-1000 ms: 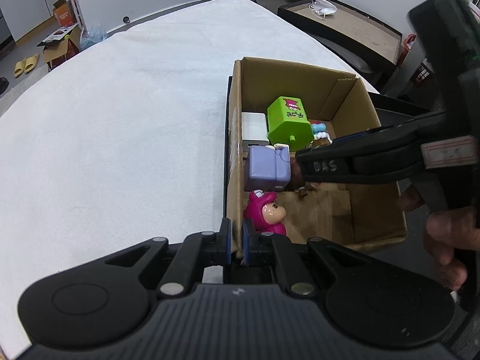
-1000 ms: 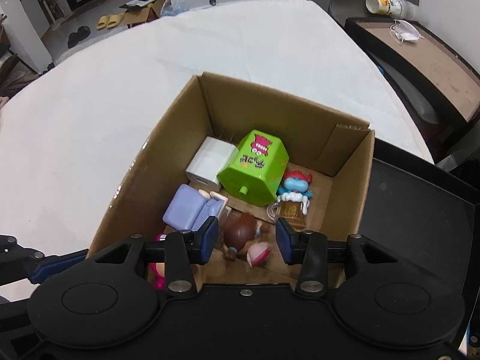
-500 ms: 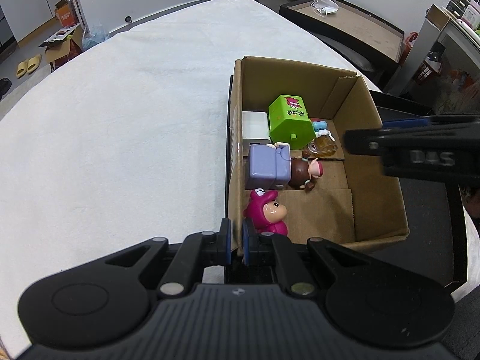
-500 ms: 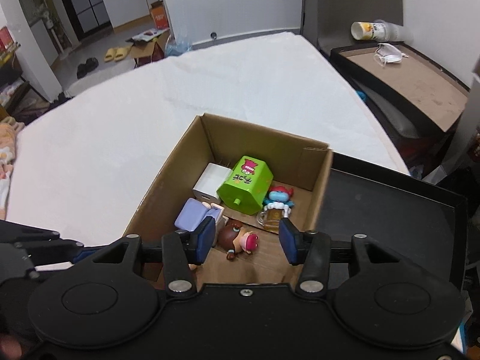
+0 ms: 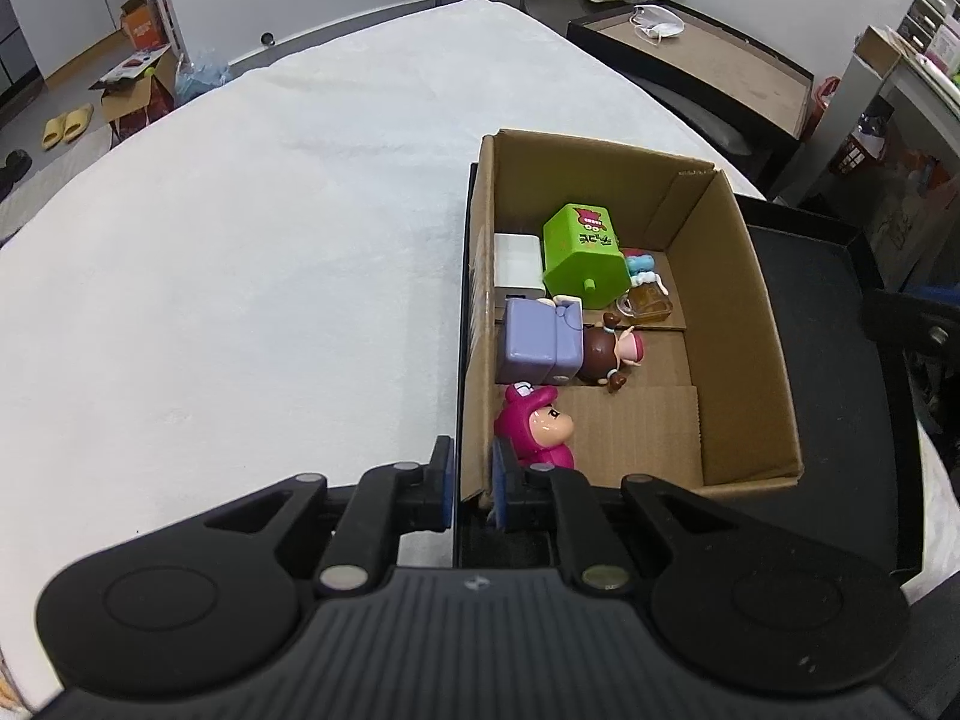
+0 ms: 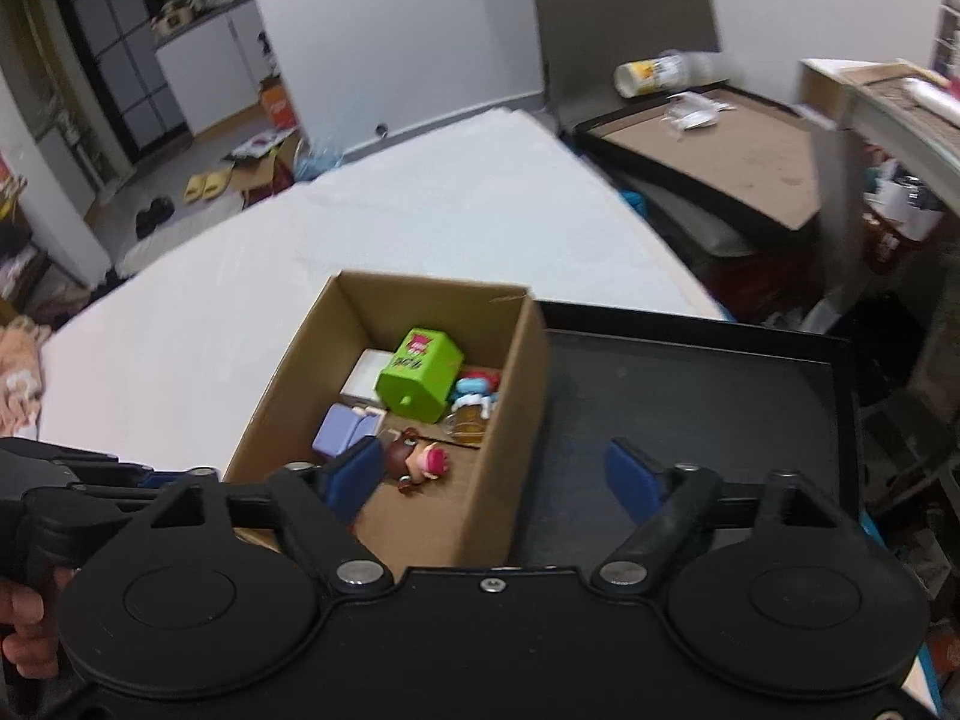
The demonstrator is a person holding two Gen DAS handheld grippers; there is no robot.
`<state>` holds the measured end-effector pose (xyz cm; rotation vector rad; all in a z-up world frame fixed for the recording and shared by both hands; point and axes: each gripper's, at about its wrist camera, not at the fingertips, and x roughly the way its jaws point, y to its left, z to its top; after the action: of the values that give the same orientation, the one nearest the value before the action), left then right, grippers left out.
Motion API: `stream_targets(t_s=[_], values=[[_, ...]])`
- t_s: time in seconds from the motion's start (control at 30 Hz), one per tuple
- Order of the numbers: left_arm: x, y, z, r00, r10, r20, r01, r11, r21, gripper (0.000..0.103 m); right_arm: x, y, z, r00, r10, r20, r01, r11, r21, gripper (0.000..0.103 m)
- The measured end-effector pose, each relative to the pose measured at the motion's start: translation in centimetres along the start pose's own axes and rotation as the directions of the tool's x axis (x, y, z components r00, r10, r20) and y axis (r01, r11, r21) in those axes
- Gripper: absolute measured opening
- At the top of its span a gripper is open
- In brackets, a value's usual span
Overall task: Organize rigid objects
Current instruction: 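Open the left gripper to release the box onto the black tray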
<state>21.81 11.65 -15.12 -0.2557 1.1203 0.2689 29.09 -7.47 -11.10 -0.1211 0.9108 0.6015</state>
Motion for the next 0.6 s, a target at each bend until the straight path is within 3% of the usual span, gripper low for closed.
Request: stream_targets(t_s=[0.27, 0.43, 0.6], values=[[-2.7, -0.8, 0.2, 0.999, 0.03, 0.03, -0.031, 0.998, 0.046, 0.023, -2.5, -2.3, -0.6, 1.0, 0.011, 0.028, -0.013, 0.995, 0.097, 0.088], [-5.2, -1.7, 0.3, 0.997, 0.009, 0.074, -0.014, 0.998, 0.068, 0.042, -3.8, -2.8, -1.1, 0.999, 0.014, 0.049, -0.02, 0.993, 0.119, 0.09], [-7.2, -3.1, 0.0, 0.992, -0.01, 0.124, -0.003, 0.995, 0.104, 0.052, -5.0, -3.0, -1.8, 0.998, 0.004, 0.06, -0.012, 0.991, 0.135, 0.09]])
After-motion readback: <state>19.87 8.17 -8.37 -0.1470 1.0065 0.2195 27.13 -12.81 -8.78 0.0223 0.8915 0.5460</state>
